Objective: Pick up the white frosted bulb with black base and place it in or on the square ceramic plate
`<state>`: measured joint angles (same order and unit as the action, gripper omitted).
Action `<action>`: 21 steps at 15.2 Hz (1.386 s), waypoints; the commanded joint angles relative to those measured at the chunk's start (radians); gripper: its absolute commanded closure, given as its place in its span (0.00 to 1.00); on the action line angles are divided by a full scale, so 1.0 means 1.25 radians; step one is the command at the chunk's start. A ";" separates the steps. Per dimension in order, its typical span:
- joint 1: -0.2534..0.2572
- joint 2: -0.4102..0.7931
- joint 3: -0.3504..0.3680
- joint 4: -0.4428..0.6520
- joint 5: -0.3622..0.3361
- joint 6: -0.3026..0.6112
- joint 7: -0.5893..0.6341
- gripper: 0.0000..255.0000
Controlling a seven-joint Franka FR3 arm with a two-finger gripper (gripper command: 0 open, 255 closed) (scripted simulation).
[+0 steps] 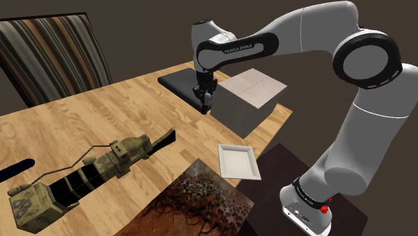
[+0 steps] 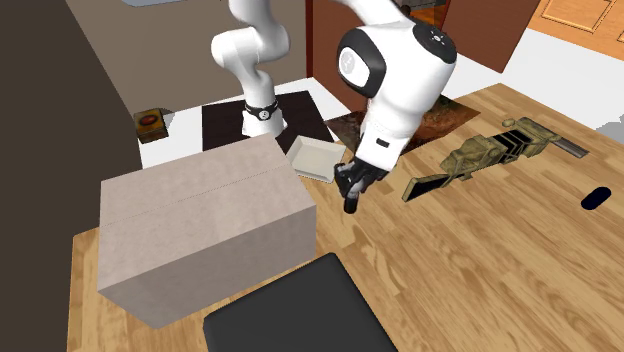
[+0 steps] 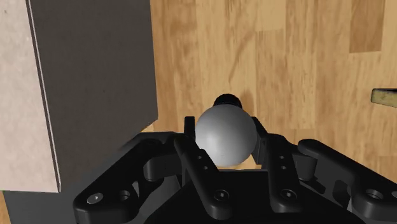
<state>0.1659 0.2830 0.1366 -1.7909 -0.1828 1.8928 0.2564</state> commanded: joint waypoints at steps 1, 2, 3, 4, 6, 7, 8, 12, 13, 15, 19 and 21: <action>-0.002 -0.066 0.004 -0.098 0.007 0.032 0.006 1.00; -0.001 -0.096 0.006 -0.138 0.011 0.042 0.009 1.00; 0.000 -0.127 0.008 -0.176 0.015 0.050 0.012 1.00; 0.001 -0.157 0.011 -0.213 0.020 0.057 0.015 1.00; 0.004 -0.216 0.016 -0.285 0.030 0.069 0.020 1.00; 0.007 -0.246 0.018 -0.319 0.036 0.073 0.022 1.00; 0.009 -0.276 0.021 -0.353 0.042 0.077 0.024 1.00; 0.025 -0.399 0.031 -0.478 0.070 0.081 0.031 1.00; 0.030 -0.430 0.033 -0.508 0.078 0.079 0.033 1.00; 0.041 -0.494 0.038 -0.565 0.094 0.073 0.036 1.00; 0.072 -0.628 0.049 -0.670 0.130 0.043 0.046 1.00; 0.088 -0.681 0.055 -0.718 0.146 0.037 0.053 1.00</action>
<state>0.2694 -0.5364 0.2050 -2.6521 -0.0079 1.9357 0.3222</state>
